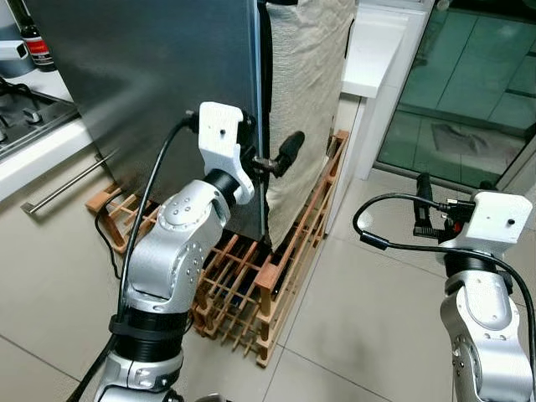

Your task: Restocking fridge

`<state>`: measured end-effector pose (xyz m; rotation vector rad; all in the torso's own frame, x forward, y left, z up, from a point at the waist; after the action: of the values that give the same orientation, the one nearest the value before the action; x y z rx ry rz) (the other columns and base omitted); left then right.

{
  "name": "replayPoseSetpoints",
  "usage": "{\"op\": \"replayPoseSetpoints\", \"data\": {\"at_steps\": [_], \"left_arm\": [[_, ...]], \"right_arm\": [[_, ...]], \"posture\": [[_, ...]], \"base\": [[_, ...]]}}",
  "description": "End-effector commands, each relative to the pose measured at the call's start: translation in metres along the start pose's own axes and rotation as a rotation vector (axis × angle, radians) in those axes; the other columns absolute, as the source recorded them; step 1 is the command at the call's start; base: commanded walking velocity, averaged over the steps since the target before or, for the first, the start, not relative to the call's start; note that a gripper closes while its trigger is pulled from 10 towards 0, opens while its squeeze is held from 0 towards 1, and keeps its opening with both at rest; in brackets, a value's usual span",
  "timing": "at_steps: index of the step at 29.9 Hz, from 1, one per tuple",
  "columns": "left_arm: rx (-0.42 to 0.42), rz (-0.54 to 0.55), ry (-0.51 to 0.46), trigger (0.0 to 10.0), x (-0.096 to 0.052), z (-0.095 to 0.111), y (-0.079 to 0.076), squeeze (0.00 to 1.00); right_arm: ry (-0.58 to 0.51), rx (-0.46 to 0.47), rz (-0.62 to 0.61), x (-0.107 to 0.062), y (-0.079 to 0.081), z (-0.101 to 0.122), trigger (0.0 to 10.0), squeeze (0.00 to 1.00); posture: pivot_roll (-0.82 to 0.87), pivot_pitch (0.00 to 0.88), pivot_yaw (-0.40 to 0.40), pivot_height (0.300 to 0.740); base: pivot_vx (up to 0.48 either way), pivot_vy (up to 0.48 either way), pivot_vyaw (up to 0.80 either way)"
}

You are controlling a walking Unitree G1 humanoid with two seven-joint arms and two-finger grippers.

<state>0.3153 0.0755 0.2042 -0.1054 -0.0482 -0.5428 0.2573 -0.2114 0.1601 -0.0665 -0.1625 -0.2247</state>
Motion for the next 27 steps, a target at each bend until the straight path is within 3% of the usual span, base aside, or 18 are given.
{"op": "replayPoseSetpoints", "data": {"at_steps": [1,11,14,18,22,23,27], "left_arm": [[-0.01,0.02,0.069,10.0,-0.001,-0.017,0.003,0.0],[-0.058,0.014,0.051,10.0,0.009,-0.028,-0.003,0.0],[-0.093,-0.044,0.04,10.0,0.015,-0.031,-0.011,0.0],[-0.148,-0.246,0.036,10.0,0.022,-0.026,-0.038,0.0],[-0.137,-0.248,0.03,10.0,0.029,-0.03,-0.038,0.0],[-0.141,-0.273,0.026,10.0,0.032,-0.032,-0.042,0.0],[-0.17,-0.318,0.016,10.0,0.034,-0.032,-0.048,0.0]], "right_arm": [[-0.004,-0.012,-0.008,0.002,-0.004,0.0,10.0,0.0],[-0.008,-0.013,0.002,0.008,-0.003,0.0,10.0,0.0],[-0.005,-0.011,0.011,0.009,-0.001,-0.001,10.0,0.0],[0.043,-0.013,0.008,0.008,-0.007,-0.015,10.0,0.0],[0.1,-0.003,0.041,0.007,-0.009,-0.027,10.0,0.0],[0.147,0.011,0.103,0.006,-0.002,-0.036,10.0,0.0],[0.191,0.02,0.155,0.004,0.003,-0.046,10.0,0.0]], "posture": [[-0.13,0.01,0.027,0.74],[-0.13,0.011,0.02,0.74],[-0.13,0.008,0.017,0.74],[-0.14,0.007,0.018,0.74],[-0.15,0.006,0.016,0.74],[-0.15,0.002,0.017,0.74],[-0.15,0.002,0.017,0.74]], "base": [[0.0,0.0,0.0],[0.0,0.0,0.0],[0.0,0.0,0.0],[0.0,0.0,0.0],[0.0,0.0,0.0],[0.0,0.0,0.0],[0.0,0.0,0.0]]}}
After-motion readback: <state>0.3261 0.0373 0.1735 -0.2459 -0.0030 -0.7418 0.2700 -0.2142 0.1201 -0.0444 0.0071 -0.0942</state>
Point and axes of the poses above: a point about 5 cm out from each wrist's last joint towards the gripper, its own x axis pointing out of the wrist towards the gripper, its own z axis along the axis of the wrist's last joint, y = z × x, the point moved 1 cm from there along x, pointing out of the wrist towards the gripper, and after that the axes turned 2 degrees about x, right-handed, at the moved point
